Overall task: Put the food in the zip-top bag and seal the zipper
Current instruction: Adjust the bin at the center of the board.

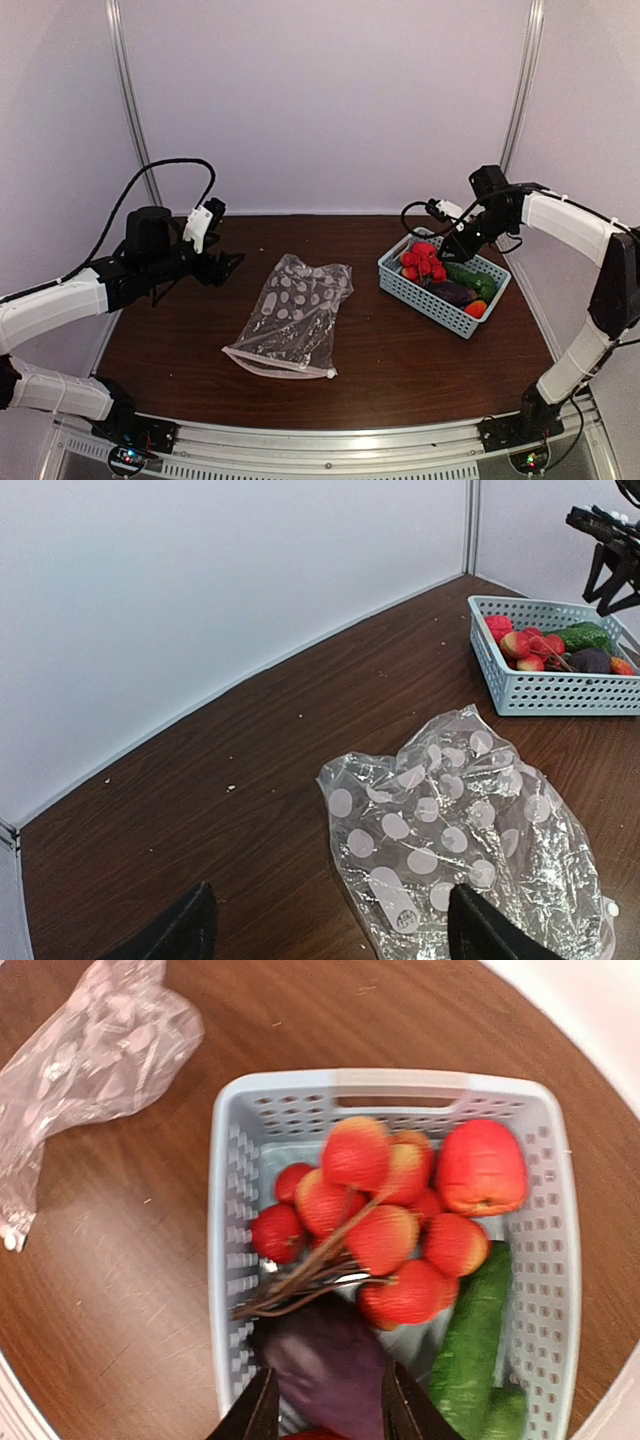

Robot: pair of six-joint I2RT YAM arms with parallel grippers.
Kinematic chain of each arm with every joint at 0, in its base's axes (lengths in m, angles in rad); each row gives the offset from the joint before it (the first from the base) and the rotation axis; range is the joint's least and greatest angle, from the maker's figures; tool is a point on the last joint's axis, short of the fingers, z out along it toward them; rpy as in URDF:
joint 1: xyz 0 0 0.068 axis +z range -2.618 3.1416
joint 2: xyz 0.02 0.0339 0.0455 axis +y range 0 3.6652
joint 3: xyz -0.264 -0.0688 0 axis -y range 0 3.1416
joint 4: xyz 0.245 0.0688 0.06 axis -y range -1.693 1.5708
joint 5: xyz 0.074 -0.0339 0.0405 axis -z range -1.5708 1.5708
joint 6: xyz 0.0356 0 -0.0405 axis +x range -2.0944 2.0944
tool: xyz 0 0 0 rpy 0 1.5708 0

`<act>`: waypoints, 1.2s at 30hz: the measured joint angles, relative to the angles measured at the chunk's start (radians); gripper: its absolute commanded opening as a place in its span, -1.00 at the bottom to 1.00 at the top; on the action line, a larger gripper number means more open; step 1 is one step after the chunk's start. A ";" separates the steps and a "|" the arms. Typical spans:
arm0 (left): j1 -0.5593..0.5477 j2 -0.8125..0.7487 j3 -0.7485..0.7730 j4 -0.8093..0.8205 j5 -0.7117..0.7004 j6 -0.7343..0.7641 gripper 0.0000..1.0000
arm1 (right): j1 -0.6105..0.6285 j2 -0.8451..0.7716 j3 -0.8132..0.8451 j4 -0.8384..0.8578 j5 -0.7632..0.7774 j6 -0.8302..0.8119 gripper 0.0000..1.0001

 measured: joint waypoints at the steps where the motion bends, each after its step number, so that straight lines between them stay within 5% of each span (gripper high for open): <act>1: 0.000 0.000 0.000 0.000 0.002 0.000 0.60 | -0.030 0.014 0.030 -0.001 0.002 -0.003 -0.30; 14: -0.001 0.001 0.000 0.000 0.006 0.003 0.62 | -0.251 0.373 0.300 -0.031 0.130 -0.147 -0.37; 21: -0.003 0.003 0.000 0.000 0.006 0.006 0.63 | -0.278 0.480 0.348 -0.043 0.152 -0.166 -0.72; 26: -0.005 0.009 0.000 -0.001 0.006 0.008 0.62 | -0.298 0.480 0.344 -0.056 0.149 -0.180 -1.00; 36: -0.024 0.021 0.000 -0.007 0.016 0.018 0.61 | -0.331 0.172 -0.058 0.010 0.138 -0.174 -1.00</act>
